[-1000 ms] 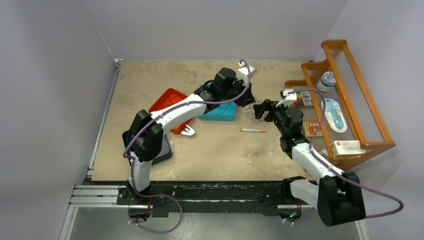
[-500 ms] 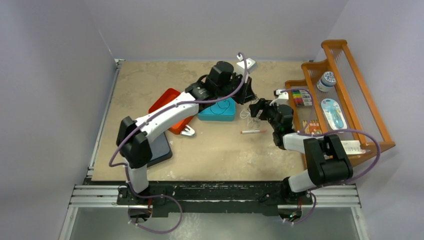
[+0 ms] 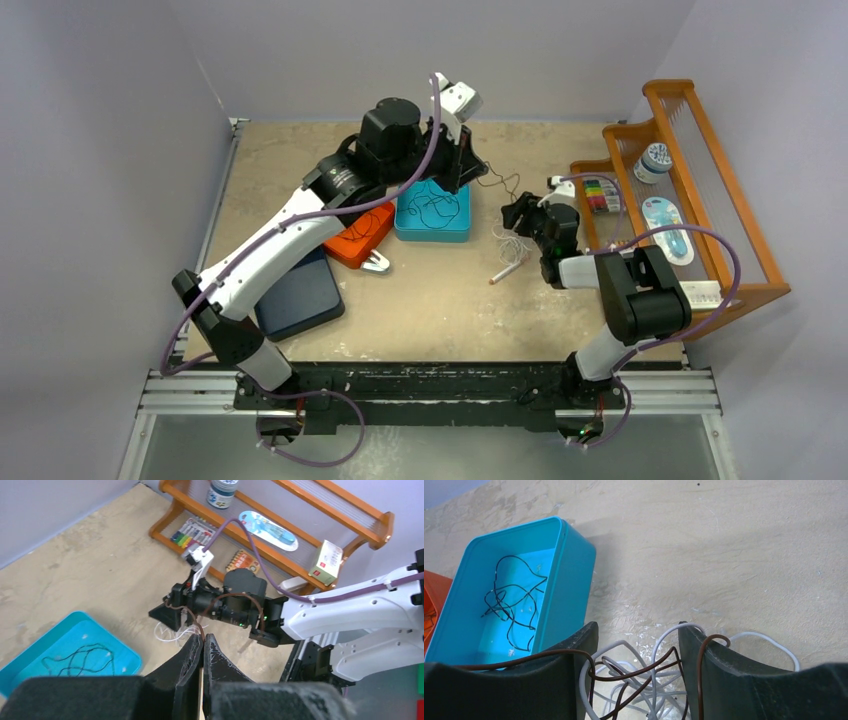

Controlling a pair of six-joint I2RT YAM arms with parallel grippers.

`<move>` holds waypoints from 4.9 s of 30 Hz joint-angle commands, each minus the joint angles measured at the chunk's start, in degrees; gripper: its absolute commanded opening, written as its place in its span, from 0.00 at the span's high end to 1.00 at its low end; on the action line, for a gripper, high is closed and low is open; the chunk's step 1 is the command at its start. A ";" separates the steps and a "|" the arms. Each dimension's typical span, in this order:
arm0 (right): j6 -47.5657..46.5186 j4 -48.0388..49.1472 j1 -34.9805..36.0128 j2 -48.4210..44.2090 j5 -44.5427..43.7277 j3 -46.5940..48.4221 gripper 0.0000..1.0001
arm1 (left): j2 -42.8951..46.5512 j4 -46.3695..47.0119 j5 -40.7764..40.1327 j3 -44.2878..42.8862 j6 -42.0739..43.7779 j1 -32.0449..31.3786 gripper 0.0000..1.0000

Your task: Untangle the cables

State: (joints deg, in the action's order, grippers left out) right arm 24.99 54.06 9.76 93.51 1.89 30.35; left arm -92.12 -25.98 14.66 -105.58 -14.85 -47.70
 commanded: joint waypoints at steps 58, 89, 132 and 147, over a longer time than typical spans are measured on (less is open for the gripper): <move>5.55 -1.77 -1.06 -0.45 -7.25 0.71 0.18 | 19.12 -1.06 -74.89 -15.86 24.80 -0.11 1.00; 11.23 -1.37 -4.34 -0.45 -2.42 -0.38 0.18 | 22.20 1.53 -77.64 -16.82 27.81 -0.11 1.00; -32.48 -1.81 9.18 -16.28 33.06 1.55 0.21 | 23.25 -0.03 -69.36 -14.92 25.75 -0.11 1.00; -37.05 -8.45 14.29 -3.30 12.98 12.66 0.48 | 24.29 -0.44 -69.49 -13.81 25.31 -0.11 1.00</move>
State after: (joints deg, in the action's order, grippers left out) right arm -12.10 45.17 23.73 89.52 23.88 39.03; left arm -68.95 -27.46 -55.48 -119.74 11.09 -47.77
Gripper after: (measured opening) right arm 0.601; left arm 0.010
